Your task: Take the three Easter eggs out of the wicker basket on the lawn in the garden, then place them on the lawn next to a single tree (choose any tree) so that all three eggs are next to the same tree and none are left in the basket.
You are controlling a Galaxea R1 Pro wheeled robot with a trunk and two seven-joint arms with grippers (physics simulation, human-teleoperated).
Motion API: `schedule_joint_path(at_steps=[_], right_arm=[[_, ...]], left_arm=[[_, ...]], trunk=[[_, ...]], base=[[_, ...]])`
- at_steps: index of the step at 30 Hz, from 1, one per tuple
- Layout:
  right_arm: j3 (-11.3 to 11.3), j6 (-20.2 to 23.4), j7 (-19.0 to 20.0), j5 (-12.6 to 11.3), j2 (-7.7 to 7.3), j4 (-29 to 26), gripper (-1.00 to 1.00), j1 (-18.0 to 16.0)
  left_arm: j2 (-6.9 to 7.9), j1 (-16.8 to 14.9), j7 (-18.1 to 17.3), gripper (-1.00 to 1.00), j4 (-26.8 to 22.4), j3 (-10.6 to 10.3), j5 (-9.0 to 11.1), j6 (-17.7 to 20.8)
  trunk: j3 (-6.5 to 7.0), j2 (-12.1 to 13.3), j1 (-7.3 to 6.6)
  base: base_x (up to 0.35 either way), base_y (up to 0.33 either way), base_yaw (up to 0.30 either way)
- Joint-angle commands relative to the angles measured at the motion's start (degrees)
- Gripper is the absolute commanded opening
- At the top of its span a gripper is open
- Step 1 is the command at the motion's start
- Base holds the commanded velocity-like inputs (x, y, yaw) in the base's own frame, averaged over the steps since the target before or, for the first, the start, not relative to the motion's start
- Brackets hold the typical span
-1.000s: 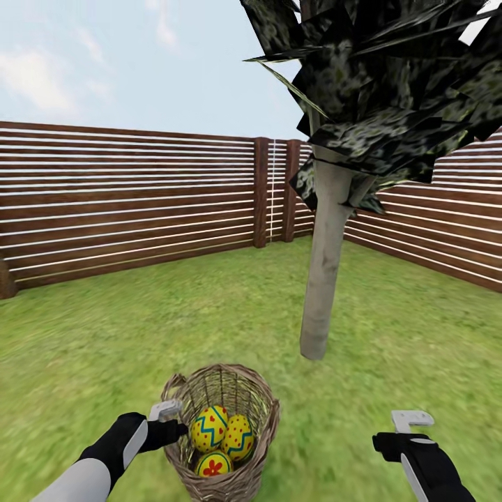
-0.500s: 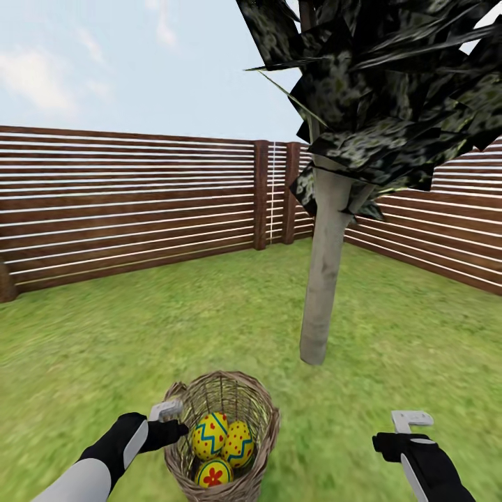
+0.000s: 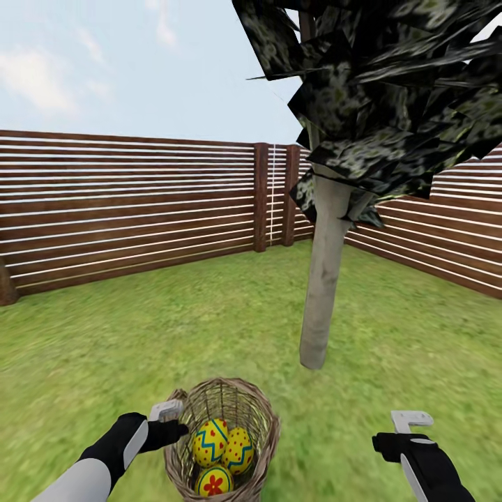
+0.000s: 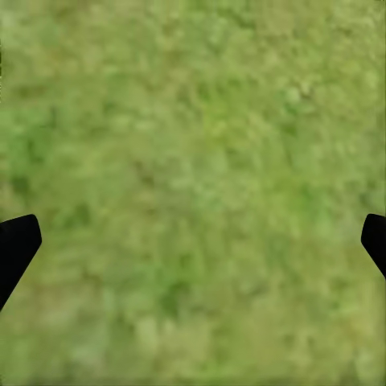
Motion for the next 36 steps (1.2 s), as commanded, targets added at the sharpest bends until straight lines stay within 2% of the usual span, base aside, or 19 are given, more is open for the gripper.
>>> schedule_joint_path(at_steps=[1,9,15,25,36], right_arm=[[0.0,0.3,-0.2,-0.1,-0.02,-0.1,1.0,0.0],[0.0,0.3,-0.2,-0.1,-0.02,-0.1,1.0,-0.1],[0.1,0.3,-0.2,-0.1,0.04,-0.1,1.0,0.0],[0.1,0.3,-0.2,-0.1,-0.01,-0.1,1.0,0.0],[0.0,0.3,-0.2,-0.1,-0.02,0.7,1.0,0.0]], left_arm=[[-0.02,0.0,0.0,1.0,-0.1,0.3,0.5,0.4],[-0.02,0.0,0.0,1.0,-0.1,0.3,0.5,0.4],[-0.56,0.0,0.0,1.0,-0.1,0.3,0.5,0.4],[-0.68,0.0,0.0,1.0,-0.1,0.2,0.5,0.4],[-0.75,0.0,-0.2,1.0,-0.1,0.2,0.5,0.6]], trunk=[[0.12,0.4,-0.23],[1.56,3.6,-1.99],[2.64,6.0,-3.31],[2.64,6.0,-3.31],[2.64,6.0,-3.31]], base=[[0.0,0.0,0.0],[0.0,0.0,0.0],[0.0,0.0,0.0],[0.006,-0.014,0.0],[0.162,-0.251,0.0]])
